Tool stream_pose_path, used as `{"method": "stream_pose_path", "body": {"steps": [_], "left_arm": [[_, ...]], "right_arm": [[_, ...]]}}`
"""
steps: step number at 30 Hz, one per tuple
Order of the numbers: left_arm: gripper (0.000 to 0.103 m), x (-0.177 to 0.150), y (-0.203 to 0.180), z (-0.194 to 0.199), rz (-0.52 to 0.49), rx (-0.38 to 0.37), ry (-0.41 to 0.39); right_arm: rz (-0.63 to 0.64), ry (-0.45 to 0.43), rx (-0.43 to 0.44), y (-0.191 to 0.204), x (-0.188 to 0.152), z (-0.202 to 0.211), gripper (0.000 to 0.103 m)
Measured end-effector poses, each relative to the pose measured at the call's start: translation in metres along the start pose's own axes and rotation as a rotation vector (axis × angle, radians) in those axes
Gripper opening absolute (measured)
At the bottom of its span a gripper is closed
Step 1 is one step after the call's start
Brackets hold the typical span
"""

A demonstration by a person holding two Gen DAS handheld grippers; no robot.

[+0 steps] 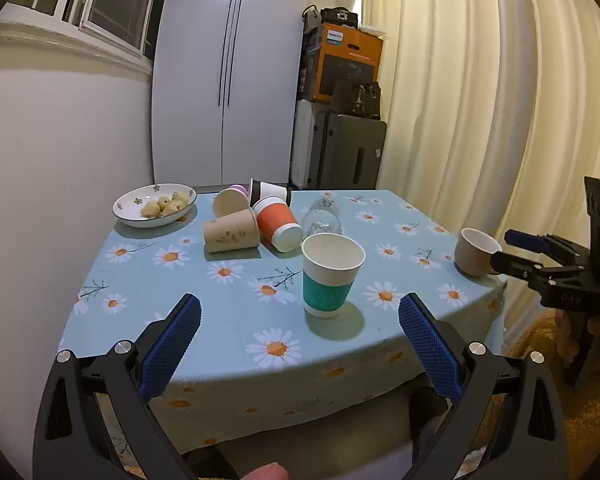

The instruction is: Flip cup upright

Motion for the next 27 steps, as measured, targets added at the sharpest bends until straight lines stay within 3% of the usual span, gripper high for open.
{"method": "stream_pose_path", "body": {"steps": [2,13,27], "left_arm": [[0.097,-0.0006,-0.0022,-0.0014,-0.008,-0.009,0.01],[0.097,-0.0007,-0.0042,-0.0047,-0.009,0.007,0.019],[0.097,-0.0029,-0.0044,-0.0033,-0.007,0.018,0.014]], "right_arm": [[-0.014,-0.001,0.022,-0.0016,-0.0007,0.0,0.087],[-0.023,0.01,0.009,-0.0037,-0.0021,-0.0005,0.087],[-0.037,0.021,0.001,-0.0082,-0.0014,-0.0022,0.094]]}}
Point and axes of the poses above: each gripper's, at about its wrist camera, not at the fingertips, and z roughly against the way its jaws point, y to its left, x to its top, the point moved 1 cm from there along -z, roughly the way its jaws point, and after that the axes turned 7 degrees about y, right-handed, at the moved point
